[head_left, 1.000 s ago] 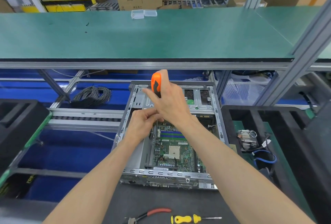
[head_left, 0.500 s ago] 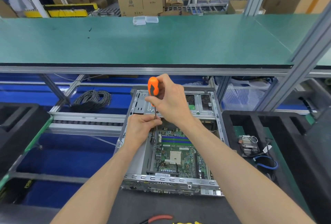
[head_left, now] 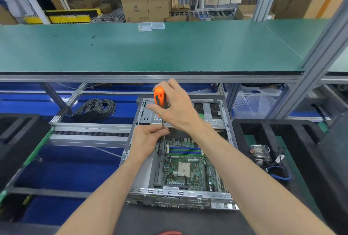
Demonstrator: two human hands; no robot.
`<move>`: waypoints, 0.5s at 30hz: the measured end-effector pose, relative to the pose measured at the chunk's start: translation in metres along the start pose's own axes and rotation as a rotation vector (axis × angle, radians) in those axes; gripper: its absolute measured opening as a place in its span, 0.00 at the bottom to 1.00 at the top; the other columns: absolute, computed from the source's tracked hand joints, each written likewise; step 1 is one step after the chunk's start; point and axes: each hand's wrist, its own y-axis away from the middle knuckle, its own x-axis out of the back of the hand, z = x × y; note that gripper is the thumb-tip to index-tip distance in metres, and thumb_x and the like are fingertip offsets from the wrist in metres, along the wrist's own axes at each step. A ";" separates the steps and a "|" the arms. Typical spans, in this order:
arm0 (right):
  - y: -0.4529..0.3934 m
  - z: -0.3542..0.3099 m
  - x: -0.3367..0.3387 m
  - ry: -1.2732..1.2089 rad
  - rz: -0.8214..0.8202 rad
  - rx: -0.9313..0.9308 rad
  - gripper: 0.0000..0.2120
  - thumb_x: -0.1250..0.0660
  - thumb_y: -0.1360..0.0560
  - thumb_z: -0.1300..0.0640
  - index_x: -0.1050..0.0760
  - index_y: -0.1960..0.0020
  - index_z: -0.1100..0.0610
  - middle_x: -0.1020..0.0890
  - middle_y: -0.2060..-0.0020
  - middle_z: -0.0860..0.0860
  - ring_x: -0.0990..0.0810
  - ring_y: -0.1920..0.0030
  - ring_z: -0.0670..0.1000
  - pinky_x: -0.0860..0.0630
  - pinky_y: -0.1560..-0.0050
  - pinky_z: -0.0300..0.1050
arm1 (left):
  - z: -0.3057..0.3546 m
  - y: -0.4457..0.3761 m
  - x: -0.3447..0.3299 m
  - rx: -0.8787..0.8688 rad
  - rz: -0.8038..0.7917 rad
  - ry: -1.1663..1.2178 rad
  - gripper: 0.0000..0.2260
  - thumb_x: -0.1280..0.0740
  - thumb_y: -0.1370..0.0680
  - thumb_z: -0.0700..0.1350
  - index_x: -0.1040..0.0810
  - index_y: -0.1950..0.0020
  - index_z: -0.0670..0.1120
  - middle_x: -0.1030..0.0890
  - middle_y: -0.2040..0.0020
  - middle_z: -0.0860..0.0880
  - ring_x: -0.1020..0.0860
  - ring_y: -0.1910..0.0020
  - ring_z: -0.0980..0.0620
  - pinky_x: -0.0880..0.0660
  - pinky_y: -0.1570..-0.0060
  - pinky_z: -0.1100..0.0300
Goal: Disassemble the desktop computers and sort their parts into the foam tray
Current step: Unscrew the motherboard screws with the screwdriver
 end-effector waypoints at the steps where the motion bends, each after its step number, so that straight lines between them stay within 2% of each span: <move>1: 0.001 0.001 -0.002 0.002 0.016 -0.020 0.17 0.25 0.27 0.46 0.26 0.46 0.54 0.27 0.55 0.50 0.26 0.59 0.50 0.28 0.57 0.46 | 0.000 -0.001 0.000 0.014 0.011 0.010 0.06 0.24 0.27 0.38 0.12 0.56 0.50 0.13 0.61 0.54 0.15 0.58 0.56 0.23 0.54 0.68; 3: 0.006 0.003 -0.006 -0.048 0.060 -0.069 0.18 0.22 0.29 0.47 0.28 0.51 0.53 0.25 0.61 0.45 0.27 0.63 0.44 0.30 0.59 0.40 | -0.001 -0.002 0.000 0.040 0.025 0.026 0.07 0.23 0.28 0.38 0.12 0.56 0.49 0.13 0.61 0.53 0.15 0.57 0.54 0.21 0.51 0.65; 6: 0.010 0.004 -0.009 -0.163 0.112 -0.165 0.22 0.20 0.31 0.54 0.30 0.46 0.49 0.20 0.65 0.41 0.20 0.63 0.41 0.25 0.58 0.37 | -0.002 -0.004 0.000 0.064 0.044 0.057 0.06 0.22 0.30 0.38 0.11 0.56 0.48 0.13 0.61 0.51 0.15 0.58 0.51 0.20 0.53 0.63; 9: 0.008 0.003 -0.011 -0.202 0.056 -0.198 0.24 0.25 0.27 0.62 0.34 0.41 0.47 0.17 0.61 0.46 0.17 0.60 0.45 0.20 0.54 0.46 | -0.003 -0.002 0.000 0.036 0.047 0.044 0.05 0.22 0.30 0.39 0.12 0.58 0.50 0.13 0.62 0.51 0.15 0.61 0.53 0.22 0.58 0.66; 11: 0.008 0.001 -0.011 -0.221 -0.004 -0.188 0.26 0.29 0.25 0.65 0.37 0.37 0.46 0.17 0.59 0.51 0.16 0.55 0.54 0.19 0.52 0.58 | -0.002 -0.001 0.001 0.000 0.022 0.007 0.05 0.24 0.27 0.38 0.13 0.56 0.48 0.13 0.60 0.52 0.15 0.59 0.54 0.22 0.57 0.65; 12: 0.009 0.000 -0.011 -0.222 -0.027 -0.176 0.28 0.32 0.25 0.67 0.39 0.34 0.44 0.17 0.57 0.53 0.16 0.54 0.57 0.20 0.52 0.60 | -0.001 -0.001 0.001 -0.024 0.001 -0.009 0.06 0.26 0.26 0.37 0.13 0.54 0.48 0.13 0.60 0.53 0.16 0.59 0.56 0.22 0.56 0.65; 15: 0.012 -0.003 -0.009 -0.210 -0.091 -0.116 0.34 0.39 0.26 0.70 0.43 0.28 0.42 0.18 0.53 0.55 0.16 0.51 0.51 0.19 0.51 0.60 | 0.003 0.003 0.000 -0.103 -0.028 -0.081 0.14 0.29 0.23 0.35 0.16 0.59 0.55 0.17 0.67 0.60 0.24 0.69 0.65 0.31 0.65 0.74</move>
